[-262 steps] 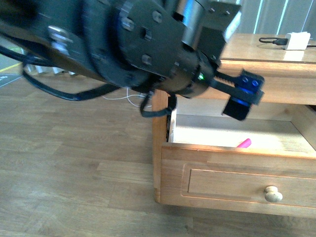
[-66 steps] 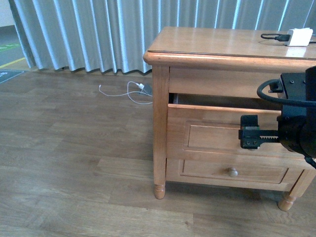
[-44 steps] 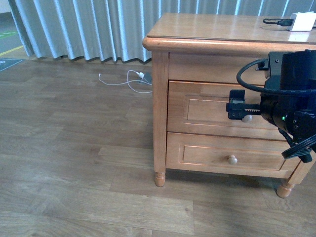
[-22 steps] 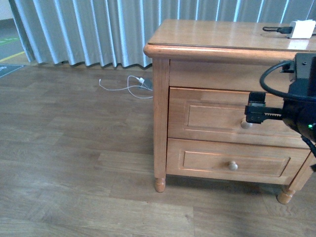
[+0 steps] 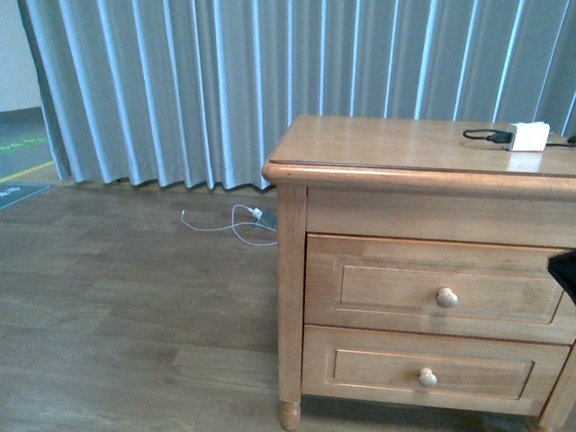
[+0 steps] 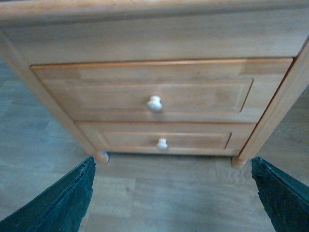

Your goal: Place pink marker in drawer with both arms

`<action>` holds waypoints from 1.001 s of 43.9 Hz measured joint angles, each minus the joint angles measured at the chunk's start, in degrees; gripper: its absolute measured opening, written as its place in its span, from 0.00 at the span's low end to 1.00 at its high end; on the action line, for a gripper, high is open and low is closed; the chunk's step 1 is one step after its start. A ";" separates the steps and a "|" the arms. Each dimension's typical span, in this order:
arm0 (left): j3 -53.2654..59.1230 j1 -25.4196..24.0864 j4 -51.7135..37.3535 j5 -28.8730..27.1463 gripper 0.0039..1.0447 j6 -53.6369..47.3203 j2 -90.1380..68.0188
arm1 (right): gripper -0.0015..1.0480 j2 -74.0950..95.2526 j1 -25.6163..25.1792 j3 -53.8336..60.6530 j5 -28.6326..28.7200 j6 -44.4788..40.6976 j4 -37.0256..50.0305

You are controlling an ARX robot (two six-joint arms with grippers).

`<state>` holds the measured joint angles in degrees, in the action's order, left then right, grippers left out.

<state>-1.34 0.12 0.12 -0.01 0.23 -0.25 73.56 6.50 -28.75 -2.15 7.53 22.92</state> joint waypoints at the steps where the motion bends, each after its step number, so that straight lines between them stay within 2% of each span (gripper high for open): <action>1: 0.00 0.00 0.00 0.00 0.94 0.00 0.00 | 0.92 -3.67 -0.07 1.68 0.98 0.20 -2.49; 11: 0.00 0.00 0.00 0.00 0.94 0.00 0.00 | 0.92 -35.15 -1.60 10.71 5.31 2.34 -26.01; 16: 0.00 0.00 0.00 0.00 0.94 0.00 0.00 | 0.92 -44.94 -5.81 12.02 8.83 3.30 -33.42; 20: 0.00 0.00 0.00 0.00 0.94 0.00 0.00 | 0.92 -48.22 -8.61 12.31 8.63 4.07 -34.75; 28: -0.02 0.00 0.00 0.00 0.94 0.00 0.00 | 0.91 -48.46 -8.87 12.76 8.33 4.20 -33.99; 31: -0.02 0.00 0.00 0.02 0.94 0.00 0.02 | 0.81 -51.19 -7.48 17.46 3.56 0.50 -23.02; 35: 0.00 0.00 0.00 0.00 0.94 0.02 0.02 | 0.68 -54.27 -6.78 21.79 2.25 -3.76 -12.76; 42: 0.00 0.00 0.00 -0.02 0.94 0.00 0.00 | 0.43 -56.87 -6.71 23.67 2.21 -6.32 -11.21; 44: 0.00 0.00 0.00 0.02 0.94 0.00 0.02 | 0.33 -57.66 -6.69 24.37 2.21 -6.71 -11.63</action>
<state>-1.34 0.12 0.12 0.01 0.23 -0.23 15.90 -0.19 -4.38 0.05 0.82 11.29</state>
